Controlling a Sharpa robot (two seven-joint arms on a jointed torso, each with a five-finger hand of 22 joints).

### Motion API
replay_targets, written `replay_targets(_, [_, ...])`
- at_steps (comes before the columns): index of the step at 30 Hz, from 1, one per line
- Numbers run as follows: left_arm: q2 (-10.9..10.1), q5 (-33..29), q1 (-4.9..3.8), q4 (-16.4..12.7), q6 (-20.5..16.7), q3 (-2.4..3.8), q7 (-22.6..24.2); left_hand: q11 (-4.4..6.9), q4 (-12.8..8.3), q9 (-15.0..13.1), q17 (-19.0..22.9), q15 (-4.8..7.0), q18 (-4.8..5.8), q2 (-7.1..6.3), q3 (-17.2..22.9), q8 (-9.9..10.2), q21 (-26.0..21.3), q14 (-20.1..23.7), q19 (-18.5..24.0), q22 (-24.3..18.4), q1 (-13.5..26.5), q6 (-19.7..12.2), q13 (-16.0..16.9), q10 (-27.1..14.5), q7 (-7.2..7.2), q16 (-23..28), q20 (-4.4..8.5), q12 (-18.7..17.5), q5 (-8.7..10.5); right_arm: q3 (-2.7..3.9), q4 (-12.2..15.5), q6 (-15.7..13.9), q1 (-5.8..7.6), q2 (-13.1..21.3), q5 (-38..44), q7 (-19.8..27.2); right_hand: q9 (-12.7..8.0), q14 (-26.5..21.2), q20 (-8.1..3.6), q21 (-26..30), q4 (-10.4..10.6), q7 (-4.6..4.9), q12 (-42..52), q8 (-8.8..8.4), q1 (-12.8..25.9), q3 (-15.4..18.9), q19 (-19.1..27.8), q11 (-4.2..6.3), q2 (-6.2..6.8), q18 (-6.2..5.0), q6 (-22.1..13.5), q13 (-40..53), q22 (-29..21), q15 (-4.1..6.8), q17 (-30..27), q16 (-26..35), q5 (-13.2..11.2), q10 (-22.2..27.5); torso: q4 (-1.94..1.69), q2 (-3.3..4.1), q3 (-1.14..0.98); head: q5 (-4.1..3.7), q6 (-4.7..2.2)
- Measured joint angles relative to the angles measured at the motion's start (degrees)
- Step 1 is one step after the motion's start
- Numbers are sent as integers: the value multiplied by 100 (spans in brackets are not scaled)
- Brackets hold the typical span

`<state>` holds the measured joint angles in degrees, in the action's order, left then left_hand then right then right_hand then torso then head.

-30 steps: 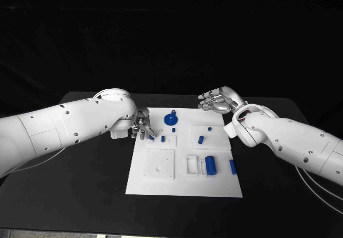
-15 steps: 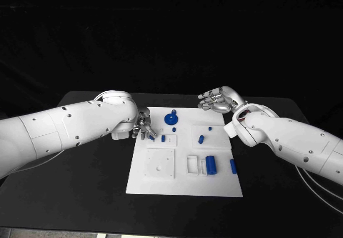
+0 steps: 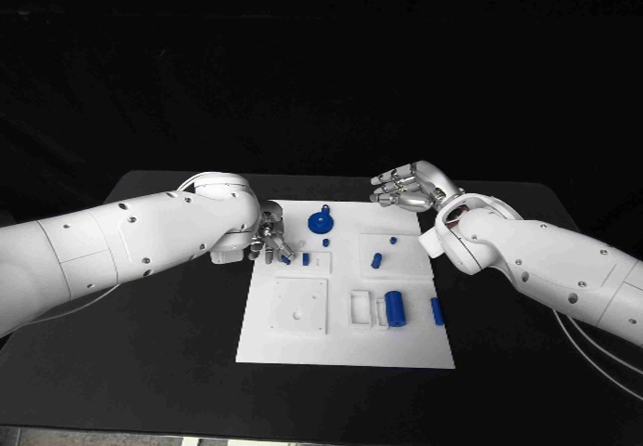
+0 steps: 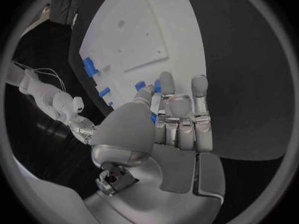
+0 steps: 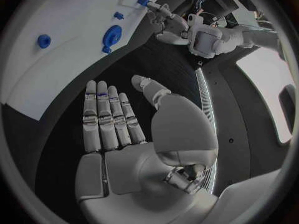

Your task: Assemble the parts on the task board

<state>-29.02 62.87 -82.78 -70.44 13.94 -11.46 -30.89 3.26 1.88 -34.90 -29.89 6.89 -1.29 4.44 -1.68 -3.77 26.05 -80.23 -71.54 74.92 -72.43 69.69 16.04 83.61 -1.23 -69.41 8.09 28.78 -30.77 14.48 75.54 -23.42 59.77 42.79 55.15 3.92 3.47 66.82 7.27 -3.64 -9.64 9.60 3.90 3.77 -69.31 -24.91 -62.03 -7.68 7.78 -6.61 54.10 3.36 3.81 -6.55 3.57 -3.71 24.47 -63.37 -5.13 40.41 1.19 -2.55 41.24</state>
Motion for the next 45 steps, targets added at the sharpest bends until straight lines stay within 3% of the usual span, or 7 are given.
replay_targets(45, [7,103,-5,-35,113,-9,-34,0,-48,-125,-1,-5,0,39,-47,-6,41,13,0,-2,6,10,-2,0,10,-22,0,0,-22,0,-12,43,0,-12,-1,2,0,-20,0,0,-25,-1,0,0,0,24,0,0,0,0,1,0,0,-18,2,0,-1,0,1,0,2,-5,21])
